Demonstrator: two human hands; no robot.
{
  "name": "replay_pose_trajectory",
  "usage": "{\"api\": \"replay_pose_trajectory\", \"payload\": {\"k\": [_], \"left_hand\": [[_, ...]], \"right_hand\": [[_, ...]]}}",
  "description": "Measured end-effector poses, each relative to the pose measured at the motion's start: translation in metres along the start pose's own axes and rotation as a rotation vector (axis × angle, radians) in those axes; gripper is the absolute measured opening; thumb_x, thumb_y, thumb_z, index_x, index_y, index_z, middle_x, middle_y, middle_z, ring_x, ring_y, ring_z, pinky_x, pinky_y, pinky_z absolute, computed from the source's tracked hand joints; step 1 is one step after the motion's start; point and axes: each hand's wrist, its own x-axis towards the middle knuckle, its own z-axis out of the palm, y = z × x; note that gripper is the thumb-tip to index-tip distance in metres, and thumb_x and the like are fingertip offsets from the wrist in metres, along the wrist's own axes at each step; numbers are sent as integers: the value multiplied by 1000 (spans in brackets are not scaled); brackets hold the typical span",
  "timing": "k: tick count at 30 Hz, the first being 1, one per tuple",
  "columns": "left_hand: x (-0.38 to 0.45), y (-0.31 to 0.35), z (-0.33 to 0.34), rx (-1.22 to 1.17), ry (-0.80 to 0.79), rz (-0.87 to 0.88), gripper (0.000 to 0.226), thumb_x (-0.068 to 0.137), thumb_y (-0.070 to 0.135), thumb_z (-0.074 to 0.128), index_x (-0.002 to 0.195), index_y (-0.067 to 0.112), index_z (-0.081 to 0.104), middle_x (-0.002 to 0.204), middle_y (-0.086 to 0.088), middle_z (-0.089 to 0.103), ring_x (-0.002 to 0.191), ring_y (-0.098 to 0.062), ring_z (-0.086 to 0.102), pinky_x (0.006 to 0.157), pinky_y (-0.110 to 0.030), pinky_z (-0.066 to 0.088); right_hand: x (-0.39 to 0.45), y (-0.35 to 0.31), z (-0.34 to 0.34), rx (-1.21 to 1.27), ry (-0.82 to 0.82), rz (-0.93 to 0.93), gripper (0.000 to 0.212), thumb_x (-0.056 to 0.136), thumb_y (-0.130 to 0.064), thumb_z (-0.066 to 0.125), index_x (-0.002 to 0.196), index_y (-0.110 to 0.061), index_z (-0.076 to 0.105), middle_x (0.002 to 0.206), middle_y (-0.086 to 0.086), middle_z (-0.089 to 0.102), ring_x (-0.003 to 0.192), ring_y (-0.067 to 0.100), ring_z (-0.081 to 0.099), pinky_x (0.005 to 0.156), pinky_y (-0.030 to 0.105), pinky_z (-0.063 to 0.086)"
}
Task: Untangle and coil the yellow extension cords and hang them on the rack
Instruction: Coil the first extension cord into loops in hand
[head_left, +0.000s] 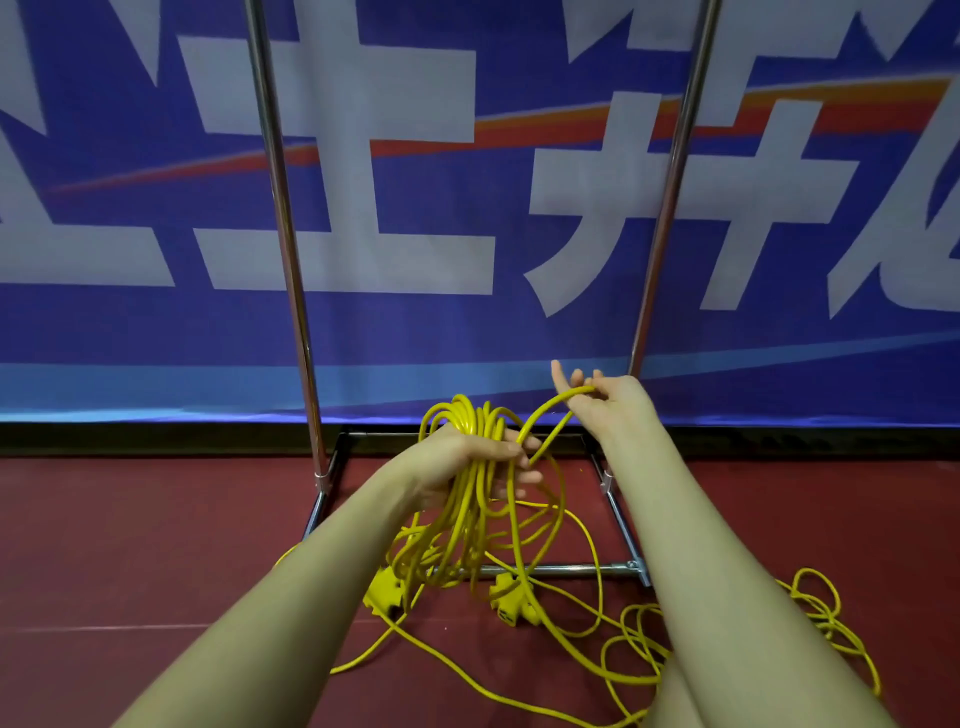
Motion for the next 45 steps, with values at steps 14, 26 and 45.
{"api": "replay_pose_trajectory", "payload": {"k": [14, 26, 45], "left_hand": [[14, 37, -20, -543, 298, 372, 17, 96, 4, 42, 93, 3, 59, 62, -2, 67, 68, -15, 72, 60, -29, 59], [6, 43, -30, -619, 332, 478, 18, 98, 5, 40, 97, 3, 57, 74, -5, 73, 70, -15, 72, 66, -31, 58], [1, 36, -29, -413, 304, 247, 22, 98, 9, 39, 92, 3, 60, 71, -8, 72, 65, -17, 72, 56, -30, 58]], "right_hand": [[-42, 9, -26, -1638, -709, 314, 15, 97, -21, 49, 91, -11, 58, 77, 4, 60, 59, 9, 60, 62, 22, 48], [-37, 32, -19, -1480, -738, 289, 25, 97, -20, 49, 115, -5, 55, 105, 12, 64, 85, 22, 66, 78, 25, 54], [-49, 29, 8, -670, -543, 103, 15, 100, -5, 38, 90, -3, 49, 64, 10, 66, 53, 16, 64, 50, 25, 55]]}}
